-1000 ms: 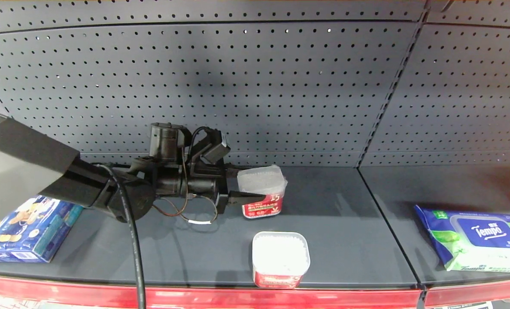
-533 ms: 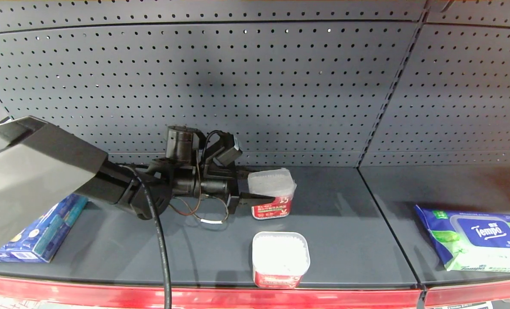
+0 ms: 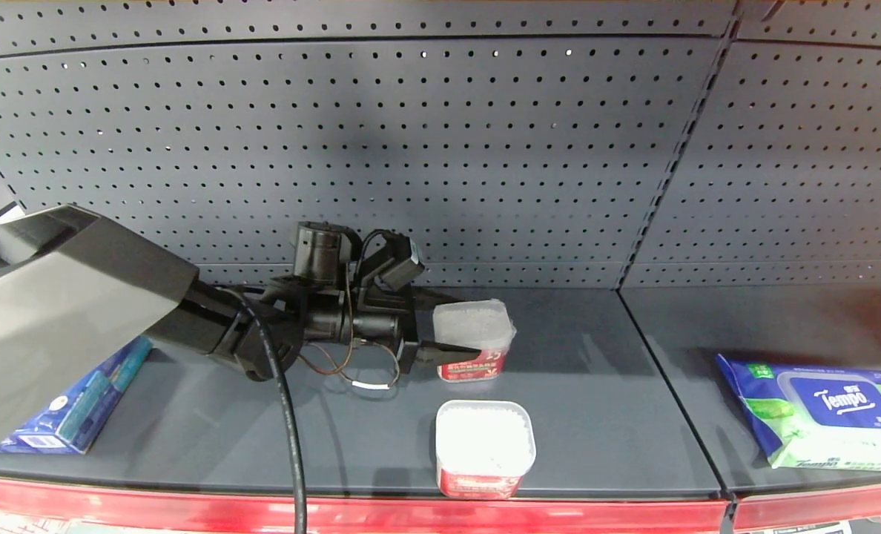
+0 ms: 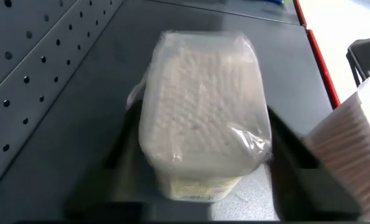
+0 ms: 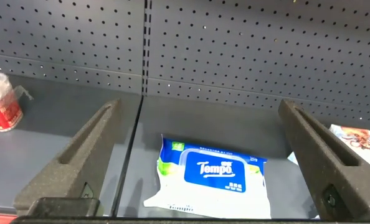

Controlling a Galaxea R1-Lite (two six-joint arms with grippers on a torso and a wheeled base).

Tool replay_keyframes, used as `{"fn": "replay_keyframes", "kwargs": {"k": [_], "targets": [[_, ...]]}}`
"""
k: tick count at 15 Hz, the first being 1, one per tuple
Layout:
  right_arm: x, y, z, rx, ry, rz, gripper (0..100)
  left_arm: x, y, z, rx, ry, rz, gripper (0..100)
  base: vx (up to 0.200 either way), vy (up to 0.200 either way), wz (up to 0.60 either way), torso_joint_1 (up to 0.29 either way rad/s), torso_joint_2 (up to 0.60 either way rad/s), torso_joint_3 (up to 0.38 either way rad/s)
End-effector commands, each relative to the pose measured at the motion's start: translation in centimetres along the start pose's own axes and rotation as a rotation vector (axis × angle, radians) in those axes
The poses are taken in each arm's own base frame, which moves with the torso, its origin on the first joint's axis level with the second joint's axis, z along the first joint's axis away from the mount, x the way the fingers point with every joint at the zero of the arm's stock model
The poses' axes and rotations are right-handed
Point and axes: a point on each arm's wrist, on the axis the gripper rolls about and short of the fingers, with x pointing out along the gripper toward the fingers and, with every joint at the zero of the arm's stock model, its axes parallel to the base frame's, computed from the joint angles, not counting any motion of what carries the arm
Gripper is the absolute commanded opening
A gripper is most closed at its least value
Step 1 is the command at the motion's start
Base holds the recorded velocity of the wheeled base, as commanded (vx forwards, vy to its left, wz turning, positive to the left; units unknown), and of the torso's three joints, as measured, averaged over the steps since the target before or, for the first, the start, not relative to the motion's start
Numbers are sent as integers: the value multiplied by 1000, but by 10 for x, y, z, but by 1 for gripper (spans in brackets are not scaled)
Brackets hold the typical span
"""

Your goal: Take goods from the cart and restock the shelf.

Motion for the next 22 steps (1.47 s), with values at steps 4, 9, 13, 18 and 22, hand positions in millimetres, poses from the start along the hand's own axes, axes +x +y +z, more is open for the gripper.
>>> {"fn": "replay_keyframes", "kwargs": {"k": [4, 9, 13, 18, 22], "targets": [[-1, 0, -2, 0, 2, -1, 100, -7, -3, -5, -17, 13, 9, 100, 0, 0, 0, 0, 0, 0], [-1, 0, -2, 0, 2, -1, 100, -19, -3, -18, -27, 49, 47, 100, 0, 0, 0, 0, 0, 0], [0, 1, -3, 1, 11, 2, 100, -23, 3, -26, -53, 68, 82, 100, 0, 0, 0, 0, 0, 0], [1, 1, -5, 2, 17, 4, 100, -24, 5, -29, -61, 74, 92, 100, 0, 0, 0, 0, 0, 0], [0, 1, -7, 3, 21, 5, 100, -28, 10, -32, -68, 76, 106, 100, 0, 0, 0, 0, 0, 0]]}}
